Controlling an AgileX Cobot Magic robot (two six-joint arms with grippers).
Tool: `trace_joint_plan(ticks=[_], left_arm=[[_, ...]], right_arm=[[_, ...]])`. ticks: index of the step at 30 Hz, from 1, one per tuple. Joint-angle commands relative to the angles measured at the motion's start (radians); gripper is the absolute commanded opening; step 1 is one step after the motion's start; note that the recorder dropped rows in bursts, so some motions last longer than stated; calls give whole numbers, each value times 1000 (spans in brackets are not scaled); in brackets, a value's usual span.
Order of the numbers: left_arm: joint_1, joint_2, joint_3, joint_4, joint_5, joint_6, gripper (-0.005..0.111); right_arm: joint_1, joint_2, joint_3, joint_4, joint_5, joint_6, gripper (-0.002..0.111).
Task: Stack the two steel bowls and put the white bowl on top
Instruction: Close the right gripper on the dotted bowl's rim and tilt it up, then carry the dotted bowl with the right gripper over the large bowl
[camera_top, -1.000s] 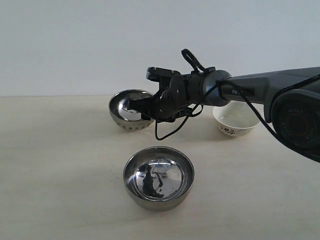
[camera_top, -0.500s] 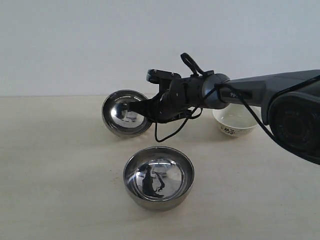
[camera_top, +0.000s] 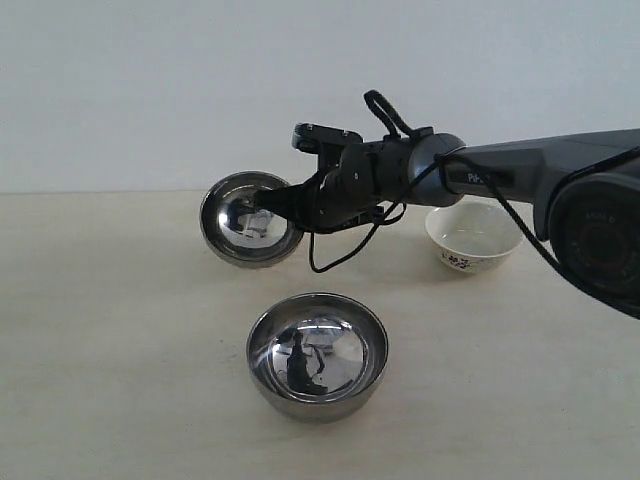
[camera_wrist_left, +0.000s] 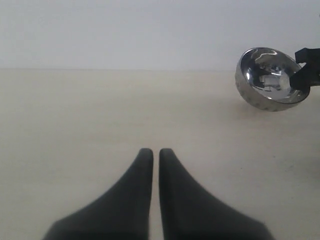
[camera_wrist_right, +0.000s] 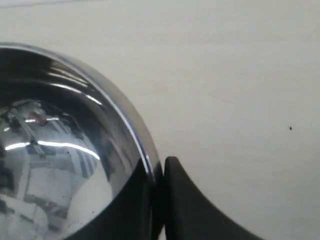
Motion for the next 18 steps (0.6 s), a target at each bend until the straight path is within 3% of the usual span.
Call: trace_joint_plan(ticks=[1,18], left_arm=[[3,-3,3,4,1,-5,4],[3,-3,3,4,1,-5,4]], right_arm=[[-1,-56,-5,1,10,-3,0],[-5,-210,-5,30,297,-104,0]])
